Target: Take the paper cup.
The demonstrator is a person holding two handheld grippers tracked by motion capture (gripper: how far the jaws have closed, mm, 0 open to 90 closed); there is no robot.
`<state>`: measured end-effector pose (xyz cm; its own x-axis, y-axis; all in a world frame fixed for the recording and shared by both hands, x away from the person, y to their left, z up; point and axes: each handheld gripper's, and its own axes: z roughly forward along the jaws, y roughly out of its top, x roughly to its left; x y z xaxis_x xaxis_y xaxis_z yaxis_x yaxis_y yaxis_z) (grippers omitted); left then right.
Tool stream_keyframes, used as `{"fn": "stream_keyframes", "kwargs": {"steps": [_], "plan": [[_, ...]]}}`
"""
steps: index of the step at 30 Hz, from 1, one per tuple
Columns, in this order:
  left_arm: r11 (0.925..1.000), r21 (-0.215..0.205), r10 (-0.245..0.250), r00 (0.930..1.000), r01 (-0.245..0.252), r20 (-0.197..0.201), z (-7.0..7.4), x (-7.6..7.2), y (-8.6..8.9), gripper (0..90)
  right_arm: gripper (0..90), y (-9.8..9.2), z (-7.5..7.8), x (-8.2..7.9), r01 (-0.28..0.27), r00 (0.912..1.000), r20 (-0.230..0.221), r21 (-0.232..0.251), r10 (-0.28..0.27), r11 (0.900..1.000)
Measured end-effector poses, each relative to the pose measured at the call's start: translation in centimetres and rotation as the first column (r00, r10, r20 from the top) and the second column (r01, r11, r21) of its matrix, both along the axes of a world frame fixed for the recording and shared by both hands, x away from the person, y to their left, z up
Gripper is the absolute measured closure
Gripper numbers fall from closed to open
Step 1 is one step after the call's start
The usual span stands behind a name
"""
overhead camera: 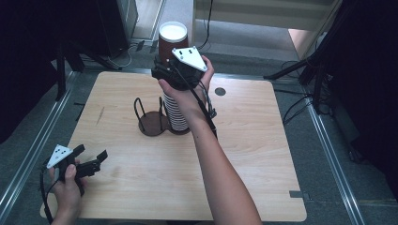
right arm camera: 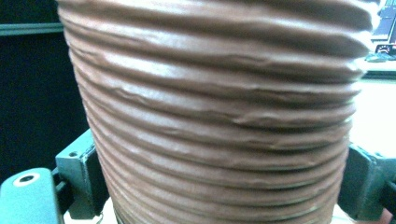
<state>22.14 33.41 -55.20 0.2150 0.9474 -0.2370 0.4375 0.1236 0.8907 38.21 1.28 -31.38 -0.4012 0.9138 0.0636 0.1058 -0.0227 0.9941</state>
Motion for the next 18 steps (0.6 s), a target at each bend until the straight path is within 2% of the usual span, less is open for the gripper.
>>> {"fn": "stream_keyframes", "kwargs": {"steps": [18], "plan": [[1.0,0.004,0.001,1.0,-0.001,-0.001,0.0,0.0,0.0,1.9,10.0,-2.2,1.9,-1.2,0.009,0.9995,0.03,0.03,-0.01,1.0]]}}
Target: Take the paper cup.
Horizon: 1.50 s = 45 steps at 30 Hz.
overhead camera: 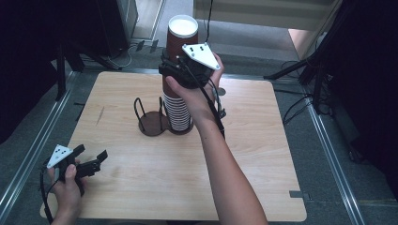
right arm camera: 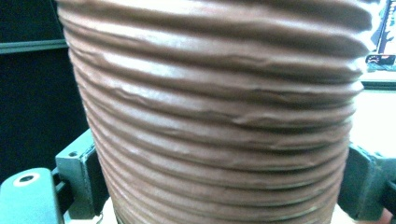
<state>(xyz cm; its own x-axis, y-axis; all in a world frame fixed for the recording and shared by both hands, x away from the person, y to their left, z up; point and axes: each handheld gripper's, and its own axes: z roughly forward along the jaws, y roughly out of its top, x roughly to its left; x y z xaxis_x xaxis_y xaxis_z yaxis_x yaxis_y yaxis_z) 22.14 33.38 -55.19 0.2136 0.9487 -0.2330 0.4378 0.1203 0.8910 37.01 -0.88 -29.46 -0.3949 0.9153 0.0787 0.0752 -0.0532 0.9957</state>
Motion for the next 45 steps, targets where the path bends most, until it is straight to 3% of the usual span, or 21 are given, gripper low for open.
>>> {"fn": "stream_keyframes", "kwargs": {"steps": [21,26,45], "plan": [[1.0,0.003,0.0,1.0,0.0,-0.003,0.0,0.0,-0.1,1.9,10.0,-3.8,-0.3,-1.9,0.04,0.9992,0.01,-0.006,-0.04,0.999],[1.0,0.003,0.001,1.0,-0.001,-0.003,0.0,0.0,-0.1,1.8,10.0,-4.7,-0.9,-2.2,0.057,0.9983,0.018,-0.039,-0.056,0.998],[1.0,0.009,0.003,1.0,-0.003,-0.004,0.0,0.0,-0.1,1.8,9.9,-8.3,-3.3,-4.1,0.095,0.9954,-0.005,-0.054,-0.095,0.994]]}}
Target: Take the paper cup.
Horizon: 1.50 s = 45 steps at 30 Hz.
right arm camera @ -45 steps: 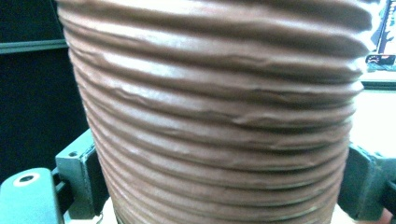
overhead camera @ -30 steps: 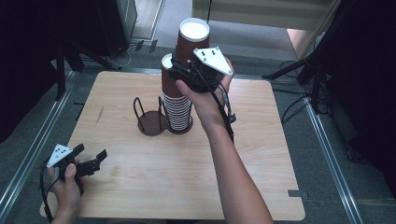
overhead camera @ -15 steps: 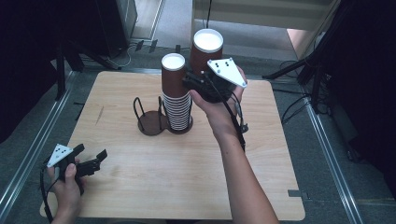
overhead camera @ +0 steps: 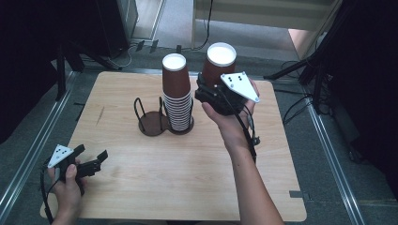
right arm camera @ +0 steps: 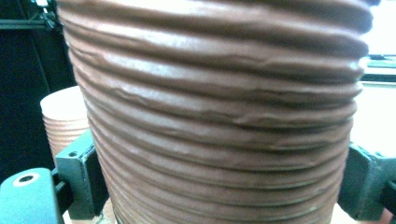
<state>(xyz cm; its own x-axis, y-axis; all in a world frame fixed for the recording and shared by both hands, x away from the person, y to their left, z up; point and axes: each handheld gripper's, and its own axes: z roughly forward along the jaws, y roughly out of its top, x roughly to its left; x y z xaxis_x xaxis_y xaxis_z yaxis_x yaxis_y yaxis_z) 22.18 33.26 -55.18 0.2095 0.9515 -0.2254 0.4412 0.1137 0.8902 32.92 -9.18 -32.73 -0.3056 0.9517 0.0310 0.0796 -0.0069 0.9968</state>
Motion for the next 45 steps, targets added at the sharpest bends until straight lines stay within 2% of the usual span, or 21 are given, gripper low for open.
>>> {"fn": "stream_keyframes", "kwargs": {"steps": [8,18,27,32,37,40,45], "plan": [[1.0,0.003,0.001,1.0,-0.001,0.001,0.0,0.0,0.0,1.8,9.9,-1.7,-1.2,-0.6,0.022,0.9996,-0.016,0.012,-0.022,1.0],[1.0,0.001,0.001,1.0,-0.001,-0.001,0.0,0.0,0.0,1.9,9.9,-2.9,-2.5,-1.1,0.041,0.9988,-0.028,0.008,-0.041,0.999],[0.9993,-0.034,-0.02,0.9998,0.019,-0.01,-0.1,0.1,0.2,1.8,10.0,-3.8,-3.9,-1.8,0.056,0.9979,-0.031,-0.008,-0.057,0.998],[0.9995,-0.018,-0.026,0.9996,0.026,-0.007,0.0,0.1,0.1,1.8,10.1,-4.6,-5.0,-2.4,0.058,0.9978,-0.032,0.001,-0.058,0.998],[0.9993,-0.022,-0.031,0.9995,0.031,-0.003,0.0,0.1,0.1,1.9,10.3,-5.3,-6.3,-3.0,0.061,0.9976,-0.031,-0.004,-0.061,0.998],[0.9991,-0.028,-0.032,0.9995,0.032,-0.006,0.0,0.3,0.1,1.8,10.4,-5.8,-6.9,-3.3,0.061,0.9972,-0.044,0.008,-0.061,0.998],[0.9997,-0.001,-0.023,0.9997,0.023,-0.009,0.0,0.6,0.0,1.9,10.4,-6.2,-7.7,-3.9,0.063,0.997,-0.045,0.008,-0.062,0.998]]}}
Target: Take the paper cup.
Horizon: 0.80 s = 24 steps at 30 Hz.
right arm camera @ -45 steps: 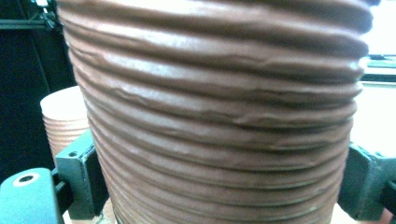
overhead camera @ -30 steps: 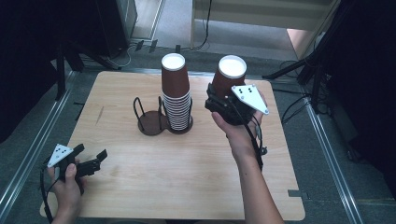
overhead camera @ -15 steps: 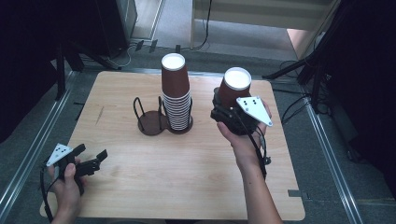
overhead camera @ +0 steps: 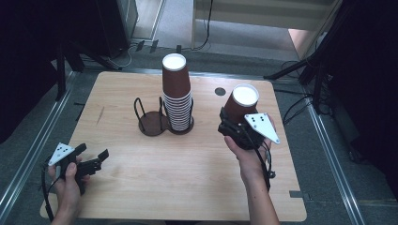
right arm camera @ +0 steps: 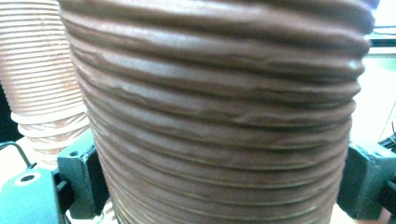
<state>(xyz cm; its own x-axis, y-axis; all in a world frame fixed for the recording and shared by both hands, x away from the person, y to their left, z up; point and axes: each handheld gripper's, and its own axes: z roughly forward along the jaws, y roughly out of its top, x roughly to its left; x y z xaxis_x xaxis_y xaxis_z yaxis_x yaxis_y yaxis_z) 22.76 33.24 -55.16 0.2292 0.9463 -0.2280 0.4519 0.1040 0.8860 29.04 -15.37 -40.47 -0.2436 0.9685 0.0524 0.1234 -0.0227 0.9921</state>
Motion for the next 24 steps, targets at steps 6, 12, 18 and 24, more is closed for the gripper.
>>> {"fn": "stream_keyframes", "kwargs": {"steps": [6,12,18,24], "plan": [[0.9983,-0.059,0.006,0.9999,-0.007,-0.011,0.3,0.2,0.0,1.8,10.5,-0.3,-0.9,-0.4,0.006,1.0,0.002,-0.013,-0.006,1.0],[0.9995,-0.032,-0.006,0.9999,0.006,0.009,1.6,0.1,-0.8,1.9,10.6,-0.7,-1.8,-0.9,-0.002,0.9999,-0.017,0.003,0.002,1.0],[0.9992,-0.016,-0.037,0.9988,0.038,0.032,3.1,0.3,-1.8,1.9,10.6,-0.7,-2.5,-1.4,-0.002,0.9997,-0.026,-0.004,0.002,1.0],[0.9979,-0.001,-0.064,0.9964,0.064,0.056,4.4,0.7,-2.6,1.9,10.6,-0.6,-3.2,-1.7,-0.005,0.9996,-0.027,-0.021,0.005,1.0]]}}
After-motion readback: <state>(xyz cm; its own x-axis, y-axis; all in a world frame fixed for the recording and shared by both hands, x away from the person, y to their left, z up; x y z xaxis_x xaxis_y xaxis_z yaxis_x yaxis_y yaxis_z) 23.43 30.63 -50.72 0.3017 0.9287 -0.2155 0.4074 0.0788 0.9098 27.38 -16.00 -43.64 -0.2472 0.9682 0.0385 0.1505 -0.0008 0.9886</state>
